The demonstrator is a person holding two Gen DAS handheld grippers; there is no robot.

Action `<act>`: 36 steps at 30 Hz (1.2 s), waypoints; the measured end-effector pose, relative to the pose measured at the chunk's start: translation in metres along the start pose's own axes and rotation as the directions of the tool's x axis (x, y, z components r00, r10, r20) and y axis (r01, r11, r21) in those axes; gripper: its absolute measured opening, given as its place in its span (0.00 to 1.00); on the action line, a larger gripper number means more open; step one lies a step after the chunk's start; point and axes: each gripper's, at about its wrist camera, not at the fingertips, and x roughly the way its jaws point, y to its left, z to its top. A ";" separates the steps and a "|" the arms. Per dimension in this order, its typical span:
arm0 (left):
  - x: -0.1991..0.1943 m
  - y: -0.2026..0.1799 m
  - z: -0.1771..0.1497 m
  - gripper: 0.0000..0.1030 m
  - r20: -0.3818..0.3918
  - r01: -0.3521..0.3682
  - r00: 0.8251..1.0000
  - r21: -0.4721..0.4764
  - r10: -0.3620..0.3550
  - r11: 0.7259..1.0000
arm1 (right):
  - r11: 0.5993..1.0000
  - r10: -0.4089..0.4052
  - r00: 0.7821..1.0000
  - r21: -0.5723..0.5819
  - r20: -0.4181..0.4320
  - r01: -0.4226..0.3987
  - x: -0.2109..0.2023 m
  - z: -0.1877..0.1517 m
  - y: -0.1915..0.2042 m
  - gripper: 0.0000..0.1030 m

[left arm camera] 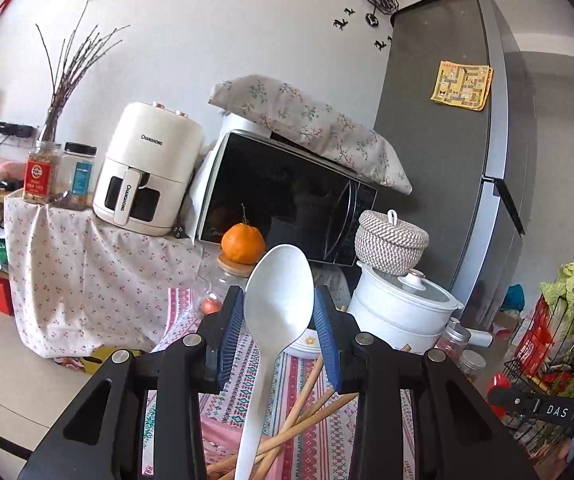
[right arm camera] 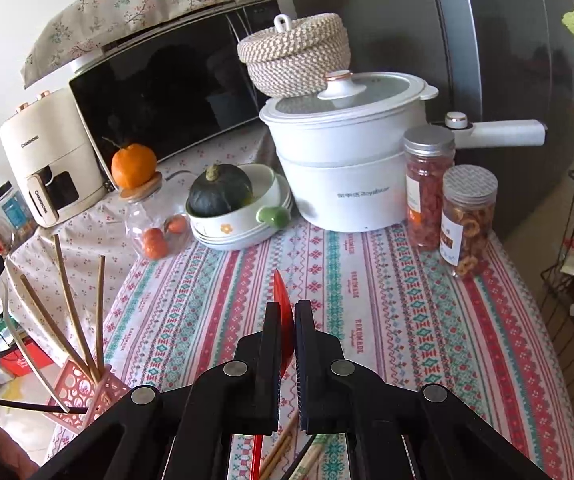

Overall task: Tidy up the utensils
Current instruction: 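Lift the white spoon into the pink basket with the left gripper while the right gripper lifts the red spoon, then carry the red spoon over the pink basket with the right gripper and release it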

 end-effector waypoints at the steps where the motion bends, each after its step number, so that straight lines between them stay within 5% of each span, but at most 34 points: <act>1: 0.002 0.000 -0.001 0.37 -0.007 -0.002 1.000 0.004 0.002 1.000 | 1.000 0.003 1.000 0.000 0.002 -0.003 0.000 0.000 0.000 0.04; 5: 0.007 0.001 -0.005 0.38 -0.054 0.000 0.999 0.002 0.000 1.000 | 1.000 0.012 1.000 -0.007 0.003 -0.012 -0.001 0.000 0.002 0.04; 10: 0.002 -0.002 0.000 0.66 -0.092 0.022 0.996 -0.008 -0.022 1.000 | 1.000 0.012 1.000 -0.012 0.012 -0.012 -0.004 0.000 0.006 0.04; 17: -0.015 -0.004 0.018 0.68 -0.200 0.002 0.980 -0.016 -0.005 1.000 | 1.000 0.031 0.998 0.004 0.062 -0.031 -0.023 0.005 0.020 0.04; 25: -0.043 0.010 0.036 0.70 -0.385 0.023 0.923 0.023 -0.013 0.999 | 0.996 0.083 0.984 0.030 0.160 -0.089 -0.054 0.005 0.050 0.05; 36: -0.087 0.033 0.074 0.75 -0.392 0.124 0.911 -0.039 -0.130 0.991 | 0.990 0.115 0.950 0.045 0.292 -0.133 -0.063 0.005 0.105 0.05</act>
